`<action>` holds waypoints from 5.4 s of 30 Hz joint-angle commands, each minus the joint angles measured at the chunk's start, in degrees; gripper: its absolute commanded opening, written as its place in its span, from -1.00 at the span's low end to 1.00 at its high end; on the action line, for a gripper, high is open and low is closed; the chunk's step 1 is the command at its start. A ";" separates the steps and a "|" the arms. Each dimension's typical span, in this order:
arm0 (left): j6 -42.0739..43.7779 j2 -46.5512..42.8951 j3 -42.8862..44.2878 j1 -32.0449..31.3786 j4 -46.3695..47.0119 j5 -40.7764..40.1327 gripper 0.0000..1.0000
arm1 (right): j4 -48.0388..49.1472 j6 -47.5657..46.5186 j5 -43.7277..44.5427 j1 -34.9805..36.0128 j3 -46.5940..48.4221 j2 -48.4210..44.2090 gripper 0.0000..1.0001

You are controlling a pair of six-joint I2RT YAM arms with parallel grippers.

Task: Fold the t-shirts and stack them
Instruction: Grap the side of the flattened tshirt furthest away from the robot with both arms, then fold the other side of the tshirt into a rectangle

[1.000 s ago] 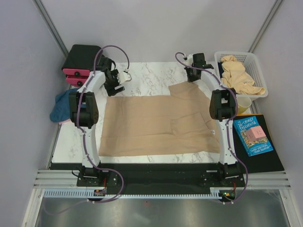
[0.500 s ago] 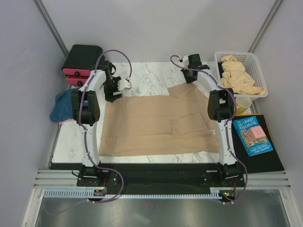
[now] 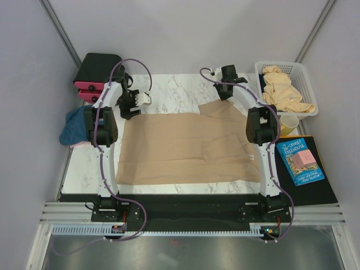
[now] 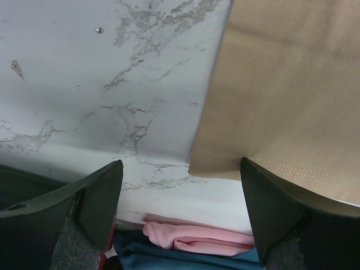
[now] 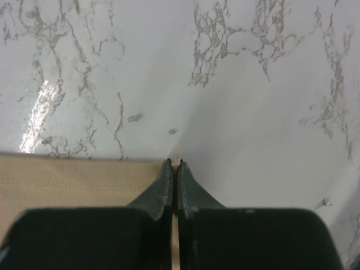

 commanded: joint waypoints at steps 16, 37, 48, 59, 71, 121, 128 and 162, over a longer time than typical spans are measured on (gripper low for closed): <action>5.74 4.43 1.22 0.18 -3.59 0.74 0.32 | -3.40 -1.37 1.35 1.70 -1.40 -2.69 -1.00; -6.82 -2.24 1.14 0.10 1.07 1.44 -0.96 | -3.40 -7.17 3.81 1.44 -0.61 -8.67 -1.00; -8.06 -11.65 -5.28 -0.52 3.53 1.53 -0.96 | -0.85 -8.58 2.23 1.35 -4.12 -19.39 -1.00; -9.21 -18.50 -10.90 -1.75 4.67 1.36 -0.96 | -1.81 -10.42 0.47 1.35 -11.40 -29.39 -1.00; -8.24 -29.84 -26.37 -1.75 6.17 -1.19 -0.96 | -6.03 -19.12 -2.95 1.26 -32.42 -48.29 -1.00; -2.61 -36.79 -46.06 -0.17 6.78 -5.32 -0.96 | -20.63 -38.03 -11.48 12.51 -66.35 -65.62 -1.00; -2.35 -37.75 -47.38 -0.17 6.61 -4.97 -0.96 | -20.71 -37.67 -11.48 13.92 -66.35 -64.57 -1.00; -1.74 -37.14 -50.02 -0.26 0.90 -5.76 0.10 | -23.26 -41.18 -8.67 18.40 -70.57 -65.53 -0.17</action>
